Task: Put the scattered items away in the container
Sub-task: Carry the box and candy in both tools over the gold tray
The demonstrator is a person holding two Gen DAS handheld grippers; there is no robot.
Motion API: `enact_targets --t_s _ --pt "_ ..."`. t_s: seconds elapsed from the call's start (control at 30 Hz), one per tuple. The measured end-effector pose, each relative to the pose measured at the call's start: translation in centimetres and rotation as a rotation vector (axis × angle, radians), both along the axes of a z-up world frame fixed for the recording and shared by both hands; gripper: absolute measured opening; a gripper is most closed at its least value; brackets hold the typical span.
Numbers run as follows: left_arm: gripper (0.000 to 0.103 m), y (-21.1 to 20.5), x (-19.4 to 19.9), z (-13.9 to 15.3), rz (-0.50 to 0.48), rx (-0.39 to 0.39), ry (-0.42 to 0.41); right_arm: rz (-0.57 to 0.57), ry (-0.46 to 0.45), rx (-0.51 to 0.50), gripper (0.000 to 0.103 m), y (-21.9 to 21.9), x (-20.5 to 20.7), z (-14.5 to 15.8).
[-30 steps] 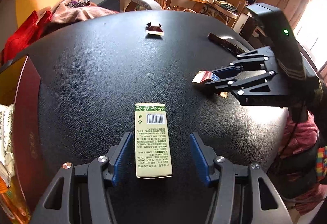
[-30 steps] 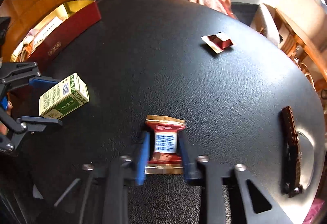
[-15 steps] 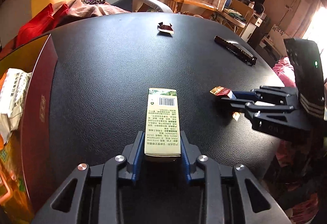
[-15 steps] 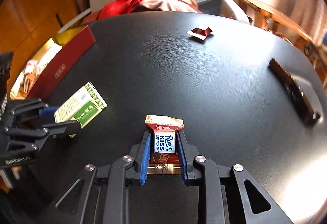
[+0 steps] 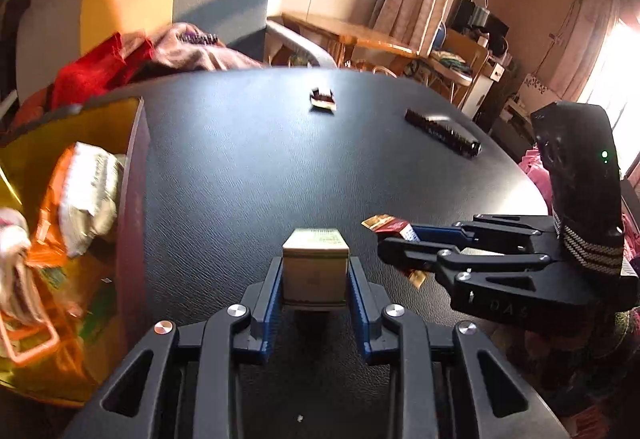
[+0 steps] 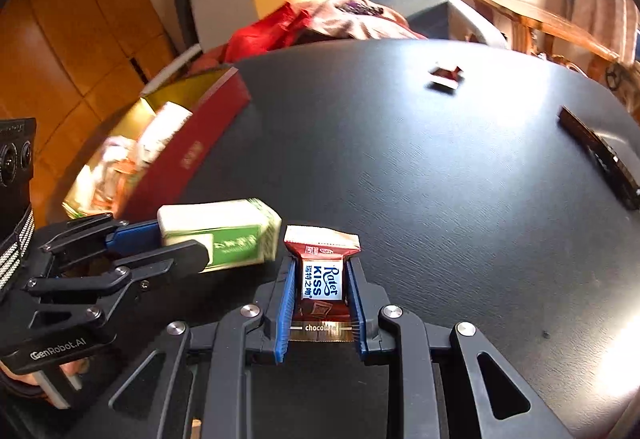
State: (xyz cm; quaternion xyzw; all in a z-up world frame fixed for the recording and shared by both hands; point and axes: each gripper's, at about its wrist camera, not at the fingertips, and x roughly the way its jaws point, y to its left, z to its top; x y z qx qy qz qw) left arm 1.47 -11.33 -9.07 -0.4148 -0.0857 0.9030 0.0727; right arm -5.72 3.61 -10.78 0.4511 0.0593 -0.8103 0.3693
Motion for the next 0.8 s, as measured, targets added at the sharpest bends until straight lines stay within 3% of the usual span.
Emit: enact_targets --t_s 0.43,0.63,0.8 --pt "0.03 -3.6 1.3 3.8 0.09 0.002 0.1 0.064 0.046 -0.059 0.025 -3.2 1.1 3.2" --pt "0.03 -8.7 3.0 5.8 0.231 -0.017 0.138 0.155 0.081 -0.107 0.025 -7.2 1.9 5.6" --pt "0.03 -14.3 4.4 5.7 0.375 -0.025 0.126 0.261 0.1 -0.132 0.025 -12.8 3.2 7.2"
